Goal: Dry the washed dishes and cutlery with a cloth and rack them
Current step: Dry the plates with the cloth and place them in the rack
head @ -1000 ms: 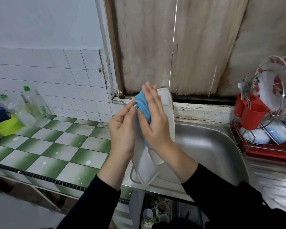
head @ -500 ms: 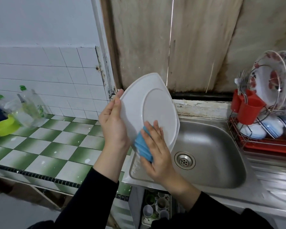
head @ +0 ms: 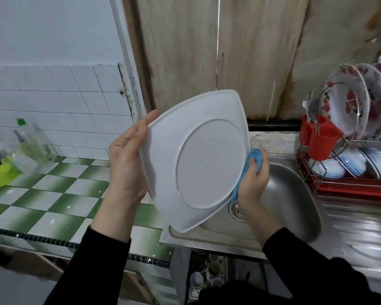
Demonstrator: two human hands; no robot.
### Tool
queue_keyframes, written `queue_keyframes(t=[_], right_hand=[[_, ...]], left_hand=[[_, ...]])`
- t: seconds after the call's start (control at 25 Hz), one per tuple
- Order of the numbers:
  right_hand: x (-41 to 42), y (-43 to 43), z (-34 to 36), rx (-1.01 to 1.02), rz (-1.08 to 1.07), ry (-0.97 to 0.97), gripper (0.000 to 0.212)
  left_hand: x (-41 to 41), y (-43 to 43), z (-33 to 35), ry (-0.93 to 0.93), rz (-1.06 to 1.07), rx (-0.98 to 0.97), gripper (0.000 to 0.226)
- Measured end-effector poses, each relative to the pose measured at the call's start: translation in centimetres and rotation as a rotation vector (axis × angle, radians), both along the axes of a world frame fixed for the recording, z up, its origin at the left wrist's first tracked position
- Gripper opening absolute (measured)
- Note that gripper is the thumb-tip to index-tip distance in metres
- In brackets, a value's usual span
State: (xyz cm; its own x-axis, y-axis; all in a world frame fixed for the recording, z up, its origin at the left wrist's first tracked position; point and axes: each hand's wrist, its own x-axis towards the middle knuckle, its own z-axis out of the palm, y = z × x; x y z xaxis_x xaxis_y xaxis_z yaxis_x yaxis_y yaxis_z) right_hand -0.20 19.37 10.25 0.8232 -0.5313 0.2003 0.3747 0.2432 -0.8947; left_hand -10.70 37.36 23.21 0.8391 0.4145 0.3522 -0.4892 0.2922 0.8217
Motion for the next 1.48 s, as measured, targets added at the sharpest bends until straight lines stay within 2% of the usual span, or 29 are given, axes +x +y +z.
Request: queue_keyframes(t=[0.12,0.16,0.24,0.32,0.4,0.48,0.56,0.6,0.64,0.68,0.72,0.8,0.88,1.0,1.08,1.16,1.28,1.32,1.4,1.48], right_hand=[[2.9,-1.3,2.8,0.357,0.063,0.306,0.010],[3.3,-1.7,3.2,0.478,0.150,0.361,0.011],[4.2,-2.3,3.1,0.663,0.296,0.320,0.022],[4.6,-2.7,2.8,0.730,0.369,0.225,0.028],[4.4,-3.1,3.0,0.779,0.430,0.141,0.025],[4.8,-3.7,3.0,0.767,0.513,0.026,0.036],[5.3,-4.5,2.6,0.645,0.648,-0.025,0.048],[5.5,-4.8,2.4,0.511,0.729,0.008,0.050],[5.4,-4.8,2.3,0.305,0.757,0.061,0.043],[5.3,-4.6,2.1,0.021,0.755,0.113,0.028],[5.1,-4.2,2.0,-0.292,0.721,0.115,0.025],[4.6,-2.8,1.1,-0.817,0.616,-0.017,0.034],[2.5,-0.6,0.6,-1.061,0.665,-0.174,0.042],[-2.5,3.3,-0.6,-1.062,0.903,-0.396,0.056],[-3.6,4.3,-1.1,-1.047,0.977,-0.581,0.062],[-0.5,3.7,-1.6,-1.064,0.851,-0.566,0.063],[4.5,2.8,-1.2,-0.906,0.440,-0.151,0.060],[5.3,3.2,-0.3,-0.830,0.342,-0.068,0.060],[4.9,5.6,2.1,-0.731,0.234,-0.131,0.058],[2.0,9.0,4.4,-0.671,0.319,-0.301,0.056]], left_hand=[[-0.1,-0.1,-0.5,0.013,0.080,0.081,0.028],[-0.1,-0.2,-0.6,0.046,0.169,0.105,0.034],[0.0,-0.8,-0.8,0.140,0.409,0.167,0.053],[0.2,-1.2,-1.4,0.180,0.540,0.108,0.050],[0.6,-0.9,-2.1,0.323,0.506,-0.040,0.026],[0.9,0.1,-2.5,0.536,0.279,-0.197,0.030],[0.7,0.7,-2.4,0.527,0.092,-0.353,0.035],[0.7,0.7,-2.4,0.506,0.070,-0.379,0.033],[0.7,0.7,-2.5,0.494,0.087,-0.375,0.032],[0.9,0.6,-2.6,0.476,0.119,-0.369,0.033],[1.2,0.7,-2.9,0.438,0.163,-0.362,0.033],[1.7,0.6,-3.5,0.377,0.256,-0.323,0.034],[2.1,0.2,-3.8,0.327,0.337,-0.284,0.032],[2.5,-0.1,-3.7,0.261,0.385,-0.256,0.029],[2.5,0.0,-3.6,0.246,0.342,-0.239,0.028],[2.2,0.4,-3.6,0.225,0.292,-0.216,0.029],[1.7,0.9,-3.3,0.178,0.216,-0.161,0.029],[1.6,0.7,-3.2,0.165,0.184,-0.144,0.029],[1.6,-0.1,-3.4,0.134,0.109,-0.086,0.029],[1.7,-0.9,-3.6,0.112,0.052,-0.017,0.028]])
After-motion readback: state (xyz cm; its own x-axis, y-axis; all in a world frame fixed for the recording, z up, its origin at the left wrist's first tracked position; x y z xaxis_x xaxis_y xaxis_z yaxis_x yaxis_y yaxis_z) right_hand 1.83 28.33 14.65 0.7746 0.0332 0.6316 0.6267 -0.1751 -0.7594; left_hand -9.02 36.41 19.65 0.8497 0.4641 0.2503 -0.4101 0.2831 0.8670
